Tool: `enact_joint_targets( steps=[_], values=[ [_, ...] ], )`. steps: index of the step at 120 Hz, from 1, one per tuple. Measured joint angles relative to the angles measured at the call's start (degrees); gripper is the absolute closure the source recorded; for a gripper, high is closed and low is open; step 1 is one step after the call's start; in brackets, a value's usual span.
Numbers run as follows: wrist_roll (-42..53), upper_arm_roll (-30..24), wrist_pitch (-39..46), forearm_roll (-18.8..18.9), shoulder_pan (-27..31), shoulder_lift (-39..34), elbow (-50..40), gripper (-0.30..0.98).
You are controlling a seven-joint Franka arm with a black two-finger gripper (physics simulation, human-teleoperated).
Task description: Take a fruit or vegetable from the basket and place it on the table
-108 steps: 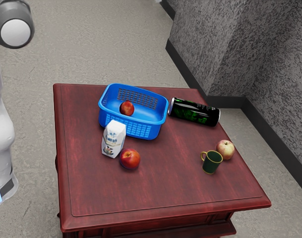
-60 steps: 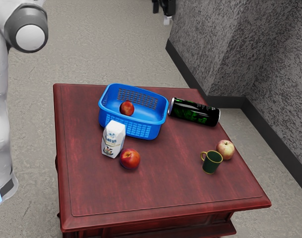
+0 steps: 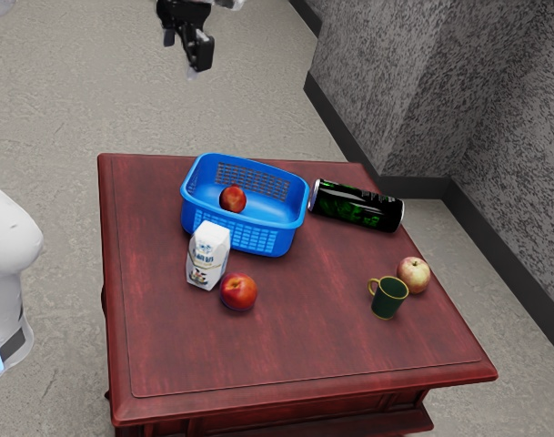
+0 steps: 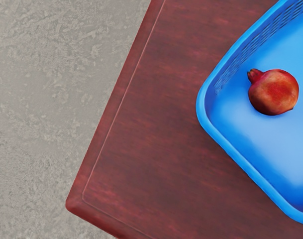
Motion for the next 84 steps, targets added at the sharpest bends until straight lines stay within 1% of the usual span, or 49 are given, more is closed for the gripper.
enact_joint_targets(
  steps=[15, 29, 39, 44, 48, 54, 60, 75, 81, 84],
  values=[
    [-3.5, -2.4, 2.1, -1.8, 0.9, 1.5, -0.4, 0.02],
    [-6.3, -3.0, 3.1, -3.7, 7.2, 3.1, 0.6, 0.02],
    [-9.7, -8.5, 3.2, -5.6, 10.9, 4.7, 0.2, 0.02],
    [-11.4, -12.1, 3.2, -6.8, 13.0, 5.5, 1.6, 0.02],
    [-13.0, -14.0, 3.1, -7.4, 13.8, 7.4, 3.7, 0.02],
    [-15.7, -15.5, 3.2, -8.1, 14.5, 10.3, 5.6, 0.02],
    [-18.7, -16.5, 3.2, -8.5, 15.0, 11.7, 6.1, 0.02],
    [-26.0, -18.1, 3.8, -9.2, 15.7, 12.2, 3.1, 0.02],
    [-28.6, -19.7, 4.1, -9.3, 16.2, 11.7, 1.8, 0.02],
    [-29.8, -21.2, 4.2, -9.4, 17.7, 11.1, 1.4, 0.02]
  ],
)
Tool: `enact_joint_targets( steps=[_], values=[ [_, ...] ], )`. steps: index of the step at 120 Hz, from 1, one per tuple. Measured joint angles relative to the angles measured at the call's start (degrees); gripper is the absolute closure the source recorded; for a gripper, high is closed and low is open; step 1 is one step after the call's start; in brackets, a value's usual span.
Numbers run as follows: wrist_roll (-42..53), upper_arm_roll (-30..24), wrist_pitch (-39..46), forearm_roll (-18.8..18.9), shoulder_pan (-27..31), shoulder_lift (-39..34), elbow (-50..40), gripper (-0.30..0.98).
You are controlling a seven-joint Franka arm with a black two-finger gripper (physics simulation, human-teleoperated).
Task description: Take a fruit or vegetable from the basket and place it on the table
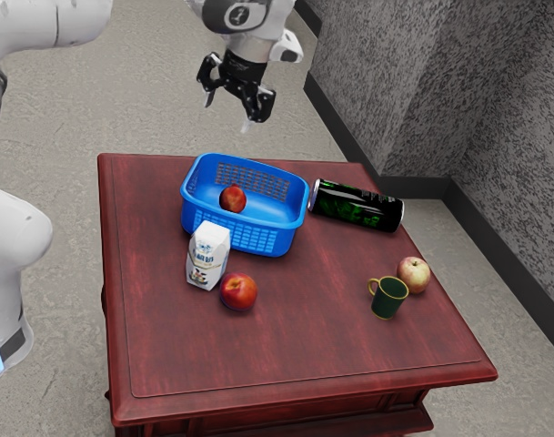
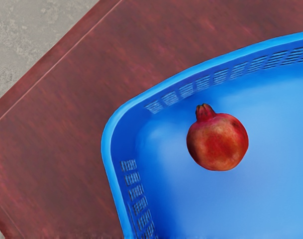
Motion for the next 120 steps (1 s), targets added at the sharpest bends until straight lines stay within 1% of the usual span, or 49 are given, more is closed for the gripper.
enact_joint_targets(
  steps=[6, 10, 16, 22, 31, 37, 51, 57, 65, 70, 85, 103, 120],
  values=[
    [-2.3, -5.5, 0.2, -1.4, 7.3, -1.9, -0.1, 0.02],
    [-3.7, -7.9, 0.3, -2.3, 10.8, -2.6, -0.1, 0.02],
    [-5.6, -9.7, 0.4, -3.2, 13.4, -3.1, 0.4, 0.02],
    [-7.4, -10.5, 0.4, -3.9, 14.1, -3.2, 1.4, 0.02],
    [-9.8, -11.8, 0.3, -4.5, 14.0, -3.6, 2.1, 0.02],
    [-11.3, -13.1, 0.4, -4.8, 14.0, -5.9, 1.8, 0.02],
    [-14.3, -14.0, 1.8, -5.1, 12.9, -9.1, -2.6, 0.02],
    [-15.4, -13.6, 3.0, -5.1, 11.9, -9.5, -4.9, 0.02],
    [-16.7, -10.4, 5.4, -5.1, 7.4, -9.6, -8.9, 0.02],
    [-17.5, -9.2, 6.9, -5.0, 5.7, -9.6, -10.3, 0.02],
    [-19.5, -8.5, 10.6, -4.9, 3.0, -9.2, -12.1, 0.02],
    [-21.5, -8.4, 13.1, -4.9, 2.0, -7.7, -13.5, 0.02],
    [-23.0, -8.3, 16.0, -4.9, 1.6, -6.6, -17.2, 0.02]
  ],
)
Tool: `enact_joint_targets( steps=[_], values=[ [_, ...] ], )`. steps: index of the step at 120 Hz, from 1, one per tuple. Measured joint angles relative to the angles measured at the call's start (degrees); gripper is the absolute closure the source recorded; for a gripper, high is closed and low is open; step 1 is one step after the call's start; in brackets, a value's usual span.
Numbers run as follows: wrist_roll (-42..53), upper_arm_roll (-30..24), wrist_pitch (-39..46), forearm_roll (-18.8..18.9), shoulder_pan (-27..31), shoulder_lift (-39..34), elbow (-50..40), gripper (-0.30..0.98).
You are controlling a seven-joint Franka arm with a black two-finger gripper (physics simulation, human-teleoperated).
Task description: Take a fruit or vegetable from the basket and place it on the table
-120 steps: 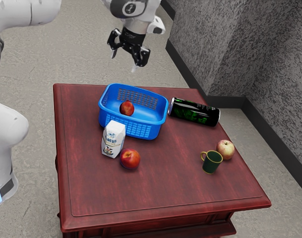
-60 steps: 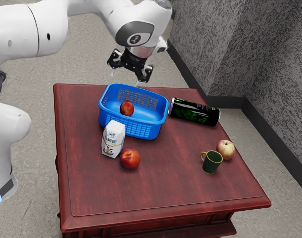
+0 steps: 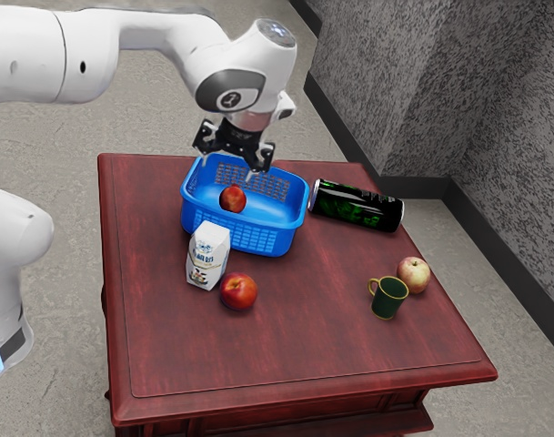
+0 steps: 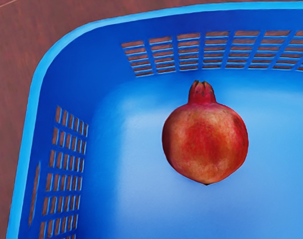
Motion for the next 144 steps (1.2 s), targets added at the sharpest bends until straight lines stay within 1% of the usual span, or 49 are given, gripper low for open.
enact_joint_targets(
  steps=[21, 55, 95, 135, 139, 144],
  values=[
    [-1.3, 0.0, 3.9, 0.0, -1.0, 0.5, -1.9, 0.02],
    [-2.8, 0.0, 7.3, 0.0, -0.7, 1.0, -4.1, 0.02],
    [-3.8, -0.1, 9.2, 0.0, -0.1, 4.6, -4.6, 0.02],
    [-4.3, -0.8, 11.7, 0.0, 0.7, 6.1, -5.5, 0.02],
    [-4.3, -1.3, 11.9, -0.1, 1.2, 6.1, -5.5, 0.02],
    [-4.4, -3.5, 12.1, -0.1, 3.1, 6.1, -5.4, 0.02]
  ],
)
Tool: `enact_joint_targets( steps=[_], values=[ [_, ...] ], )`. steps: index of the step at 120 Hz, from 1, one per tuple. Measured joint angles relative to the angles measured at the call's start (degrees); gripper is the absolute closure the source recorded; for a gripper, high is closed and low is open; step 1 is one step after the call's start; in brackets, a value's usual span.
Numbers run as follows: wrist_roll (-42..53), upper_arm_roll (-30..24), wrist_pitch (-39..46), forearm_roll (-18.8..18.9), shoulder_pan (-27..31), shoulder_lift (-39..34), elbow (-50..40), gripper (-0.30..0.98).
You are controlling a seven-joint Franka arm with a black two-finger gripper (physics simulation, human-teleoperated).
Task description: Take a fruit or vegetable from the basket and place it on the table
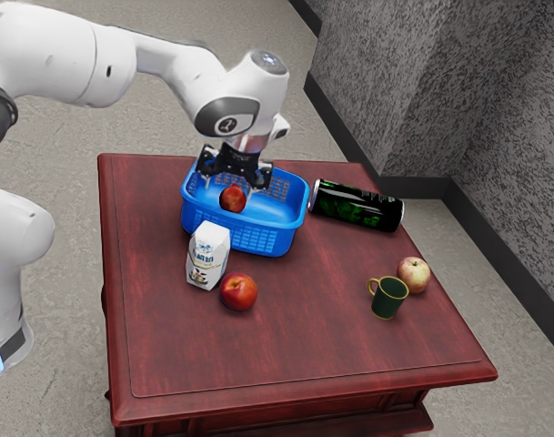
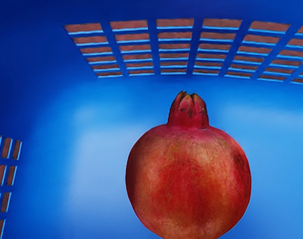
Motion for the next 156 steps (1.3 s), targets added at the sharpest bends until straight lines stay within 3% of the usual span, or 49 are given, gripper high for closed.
enact_joint_targets(
  steps=[156],
  values=[
    [-0.3, -10.6, 7.2, -0.7, 12.0, 3.9, 0.1, 0.02]
  ],
)
